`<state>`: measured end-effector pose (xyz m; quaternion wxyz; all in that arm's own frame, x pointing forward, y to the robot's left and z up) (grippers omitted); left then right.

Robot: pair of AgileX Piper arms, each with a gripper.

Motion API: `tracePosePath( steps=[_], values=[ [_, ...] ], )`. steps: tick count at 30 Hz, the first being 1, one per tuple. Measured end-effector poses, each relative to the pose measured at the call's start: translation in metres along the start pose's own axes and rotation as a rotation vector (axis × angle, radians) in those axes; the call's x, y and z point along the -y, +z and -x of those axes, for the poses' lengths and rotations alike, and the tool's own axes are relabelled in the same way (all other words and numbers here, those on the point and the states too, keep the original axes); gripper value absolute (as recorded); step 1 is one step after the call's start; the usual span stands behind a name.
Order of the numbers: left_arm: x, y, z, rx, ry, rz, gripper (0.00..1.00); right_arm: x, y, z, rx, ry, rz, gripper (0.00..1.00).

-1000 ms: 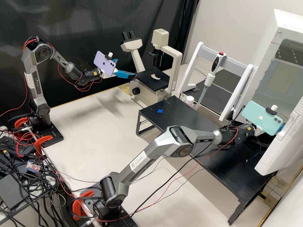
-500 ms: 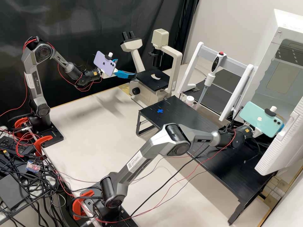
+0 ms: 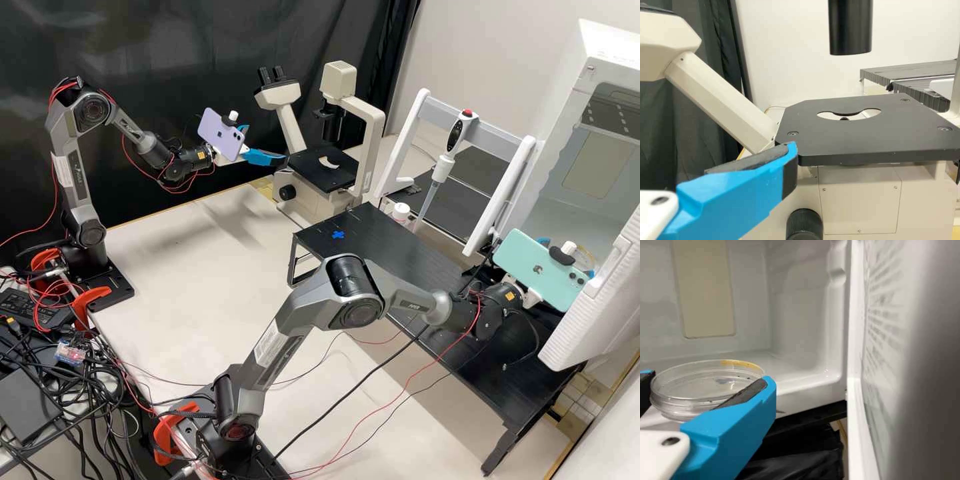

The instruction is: Move the petri dish to the microscope

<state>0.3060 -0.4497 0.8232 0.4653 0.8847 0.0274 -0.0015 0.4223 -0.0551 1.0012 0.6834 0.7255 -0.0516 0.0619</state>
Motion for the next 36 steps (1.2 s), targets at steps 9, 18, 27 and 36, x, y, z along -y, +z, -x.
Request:
tracePosePath(
  steps=[9, 18, 27, 36],
  values=[
    [0.000, 0.000, 0.000, 0.000, 0.000, 0.000, 1.00, 0.008, -0.024, 0.065, -0.112, 0.017, -0.043, 0.00],
    [0.000, 0.000, 0.000, 0.000, 0.000, 0.000, 1.00, 0.048, -0.079, 0.114, -0.276, -0.044, 0.011, 0.00],
    [0.000, 0.000, 0.000, 0.000, 0.000, 0.000, 1.00, 0.101, -0.136, 0.144, -0.449, -0.185, 0.073, 0.00],
    [0.000, 0.000, 0.000, 0.000, 0.000, 0.000, 1.00, 0.162, -0.186, 0.163, -0.580, -0.320, 0.181, 0.00]
  ],
)
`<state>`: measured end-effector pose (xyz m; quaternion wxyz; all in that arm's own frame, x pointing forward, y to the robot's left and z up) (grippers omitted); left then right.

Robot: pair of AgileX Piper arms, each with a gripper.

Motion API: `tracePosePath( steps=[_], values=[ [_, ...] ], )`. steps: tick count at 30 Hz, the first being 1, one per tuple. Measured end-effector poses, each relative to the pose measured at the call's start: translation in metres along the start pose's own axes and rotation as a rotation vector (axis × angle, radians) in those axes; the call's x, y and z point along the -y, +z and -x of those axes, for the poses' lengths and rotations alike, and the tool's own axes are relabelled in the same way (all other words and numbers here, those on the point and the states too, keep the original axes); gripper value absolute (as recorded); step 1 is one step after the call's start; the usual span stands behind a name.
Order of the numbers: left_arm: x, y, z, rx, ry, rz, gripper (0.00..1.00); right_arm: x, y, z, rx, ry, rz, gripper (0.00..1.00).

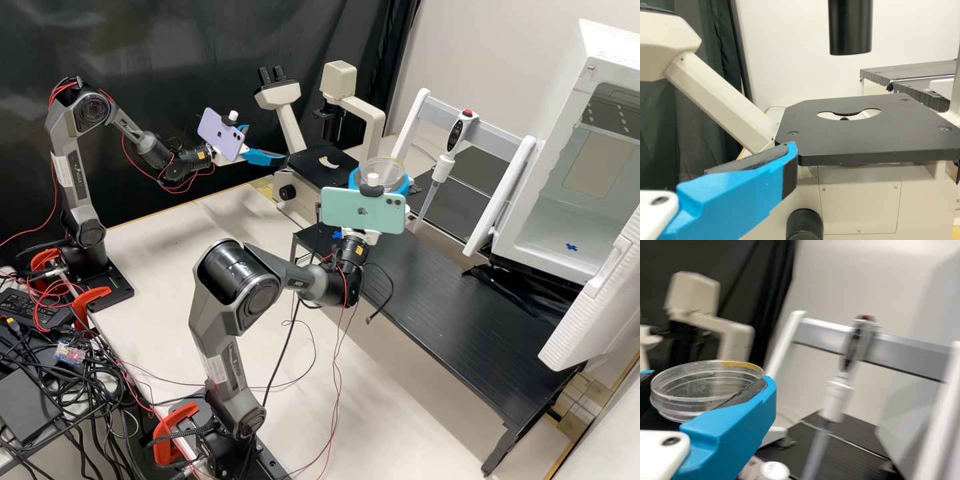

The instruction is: Move the petri dish to the microscope

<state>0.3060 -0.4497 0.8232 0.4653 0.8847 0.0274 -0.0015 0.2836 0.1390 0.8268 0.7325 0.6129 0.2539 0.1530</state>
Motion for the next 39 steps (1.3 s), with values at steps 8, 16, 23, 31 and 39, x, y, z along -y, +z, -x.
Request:
tracePosePath(
  steps=[8, 16, 23, 31, 39],
  values=[
    [0.000, 0.000, 0.000, 0.000, 0.000, 0.000, 1.00, 0.042, -0.030, -0.033, -0.039, -0.121, 0.026, 0.00],
    [0.000, 0.000, 0.000, 0.000, 0.000, 0.000, 1.00, 0.073, -0.043, -0.060, -0.040, -0.232, 0.034, 0.00],
    [0.000, 0.000, 0.000, 0.000, 0.000, 0.000, 1.00, 0.092, -0.039, -0.086, -0.004, -0.309, -0.006, 0.00],
    [0.000, 0.000, 0.000, 0.000, 0.000, 0.000, 1.00, 0.109, -0.024, -0.117, 0.075, -0.364, -0.129, 0.00],
    [0.000, 0.000, 0.000, 0.000, 0.000, 0.000, 1.00, 0.113, -0.018, -0.143, 0.113, -0.367, -0.180, 0.00]
  ],
)
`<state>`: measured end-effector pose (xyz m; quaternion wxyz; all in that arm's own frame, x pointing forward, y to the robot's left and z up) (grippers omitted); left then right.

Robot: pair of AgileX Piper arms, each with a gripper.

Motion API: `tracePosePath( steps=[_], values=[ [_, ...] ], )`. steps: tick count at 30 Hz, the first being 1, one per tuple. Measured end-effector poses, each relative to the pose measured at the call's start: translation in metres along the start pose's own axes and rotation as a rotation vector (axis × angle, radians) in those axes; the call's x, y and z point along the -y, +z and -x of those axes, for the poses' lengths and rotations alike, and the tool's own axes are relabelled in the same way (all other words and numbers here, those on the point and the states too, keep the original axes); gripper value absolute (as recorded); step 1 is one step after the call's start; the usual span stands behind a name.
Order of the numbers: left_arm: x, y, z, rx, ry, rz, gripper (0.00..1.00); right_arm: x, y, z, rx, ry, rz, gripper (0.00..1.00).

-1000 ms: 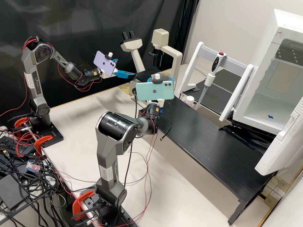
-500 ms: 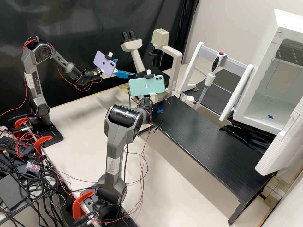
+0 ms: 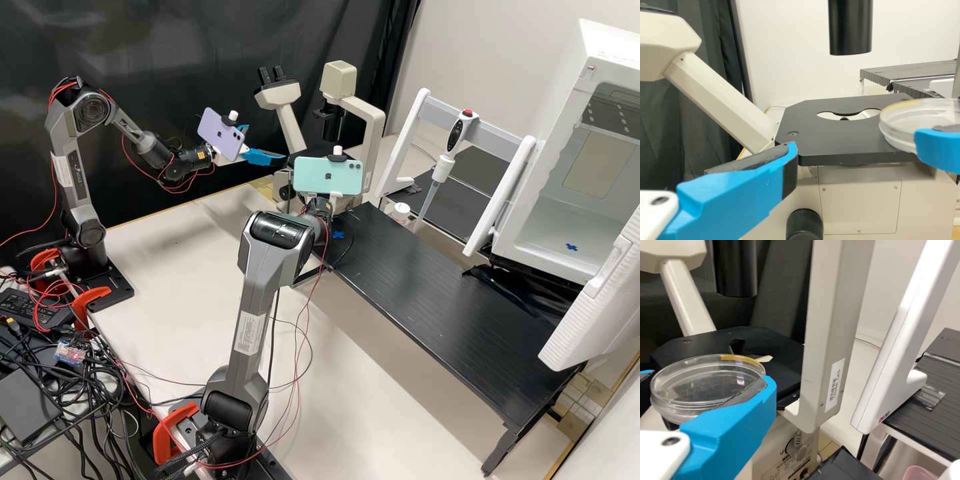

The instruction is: Move the petri dish to the microscope

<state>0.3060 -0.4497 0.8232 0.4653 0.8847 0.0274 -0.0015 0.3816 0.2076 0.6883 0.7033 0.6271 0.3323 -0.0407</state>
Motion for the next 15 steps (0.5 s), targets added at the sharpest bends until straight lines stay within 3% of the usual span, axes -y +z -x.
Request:
tracePosePath(
  steps=[8, 15],
  values=[
    [0.000, 0.000, 0.000, 0.000, 0.000, 0.000, 1.00, 0.000, -0.009, -0.017, 0.002, -0.020, 0.014, 0.00],
    [0.000, 0.000, 0.000, 0.000, 0.000, 0.000, 1.00, 0.001, -0.020, -0.034, -0.005, -0.040, 0.056, 0.00]
  ],
)
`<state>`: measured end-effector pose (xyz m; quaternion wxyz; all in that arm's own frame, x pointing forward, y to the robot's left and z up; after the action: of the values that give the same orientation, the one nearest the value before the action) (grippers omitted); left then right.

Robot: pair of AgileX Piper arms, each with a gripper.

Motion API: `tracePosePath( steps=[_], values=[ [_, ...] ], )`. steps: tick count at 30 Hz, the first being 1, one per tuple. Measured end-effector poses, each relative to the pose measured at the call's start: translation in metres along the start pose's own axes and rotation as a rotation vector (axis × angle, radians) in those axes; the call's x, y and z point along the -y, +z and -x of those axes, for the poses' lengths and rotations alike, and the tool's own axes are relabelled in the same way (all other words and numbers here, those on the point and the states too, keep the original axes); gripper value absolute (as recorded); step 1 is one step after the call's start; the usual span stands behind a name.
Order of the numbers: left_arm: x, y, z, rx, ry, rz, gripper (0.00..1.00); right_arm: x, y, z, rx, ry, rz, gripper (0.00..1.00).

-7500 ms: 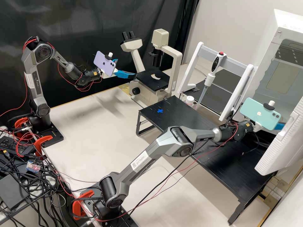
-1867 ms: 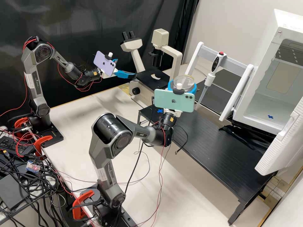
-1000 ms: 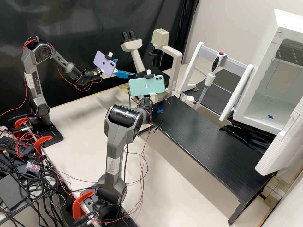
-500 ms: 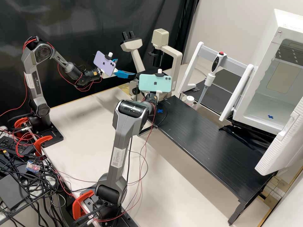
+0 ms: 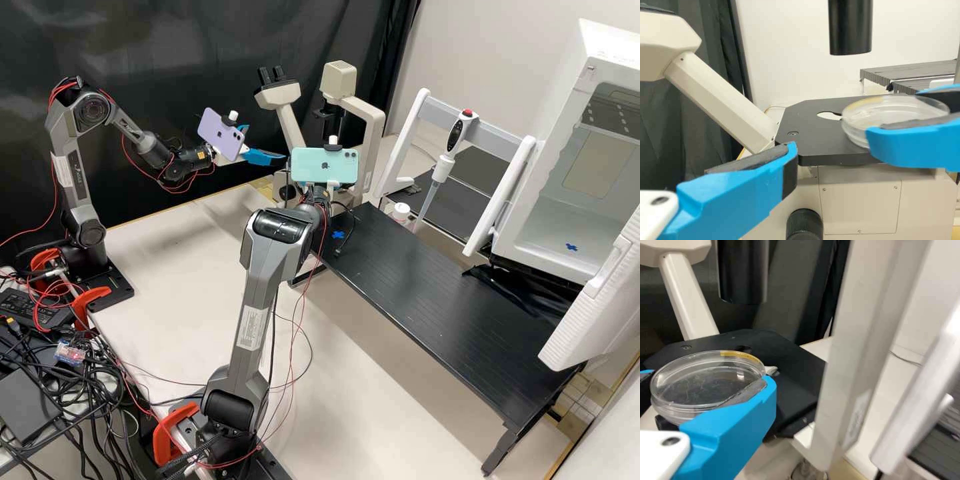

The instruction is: Move the petri dish to the microscope

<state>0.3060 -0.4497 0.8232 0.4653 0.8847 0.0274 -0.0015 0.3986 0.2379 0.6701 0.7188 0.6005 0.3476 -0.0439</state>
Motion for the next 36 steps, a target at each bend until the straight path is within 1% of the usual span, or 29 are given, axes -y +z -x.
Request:
tracePosePath(
  steps=[3, 5, 7, 10, 11, 12, 18, 19, 20, 25, 36],
  values=[
    [0.000, 0.000, 0.000, 0.000, 0.000, 0.000, 1.00, -0.002, -0.004, -0.008, -0.001, -0.006, 0.023, 0.00],
    [0.000, 0.000, 0.000, 0.000, 0.000, 0.000, 1.00, -0.004, -0.004, -0.014, 0.007, -0.017, 0.030, 0.00],
    [0.000, 0.000, 0.000, 0.000, 0.000, 0.000, 1.00, -0.006, -0.005, -0.019, 0.010, -0.026, 0.021, 0.00],
    [0.000, 0.000, 0.000, 0.000, 0.000, 0.000, 1.00, -0.009, -0.005, -0.028, 0.009, -0.040, -0.008, 0.00],
    [0.000, 0.000, 0.000, 0.000, 0.000, 0.000, 1.00, -0.009, -0.005, -0.030, 0.011, -0.044, -0.004, 0.00],
    [0.000, 0.000, 0.000, 0.000, 0.000, 0.000, 1.00, -0.009, -0.004, -0.032, 0.012, -0.047, -0.011, 0.00],
    [0.000, 0.000, 0.000, 0.000, 0.000, 0.000, 1.00, -0.007, -0.001, -0.041, 0.018, -0.056, 0.011, 0.00],
    [0.000, 0.000, 0.000, 0.000, 0.000, 0.000, 1.00, -0.006, 0.001, -0.043, 0.020, -0.059, 0.010, 0.00],
    [0.000, 0.000, 0.000, 0.000, 0.000, 0.000, 1.00, -0.005, 0.001, -0.044, 0.020, -0.058, 0.010, 1.00],
    [0.000, 0.000, 0.000, 0.000, 0.000, 0.000, 1.00, 0.001, 0.008, -0.051, 0.036, -0.068, 0.008, 1.00],
    [0.000, 0.000, 0.000, 0.000, 0.000, 0.000, 1.00, -0.001, 0.008, -0.052, 0.055, -0.069, 0.017, 1.00]
  ],
)
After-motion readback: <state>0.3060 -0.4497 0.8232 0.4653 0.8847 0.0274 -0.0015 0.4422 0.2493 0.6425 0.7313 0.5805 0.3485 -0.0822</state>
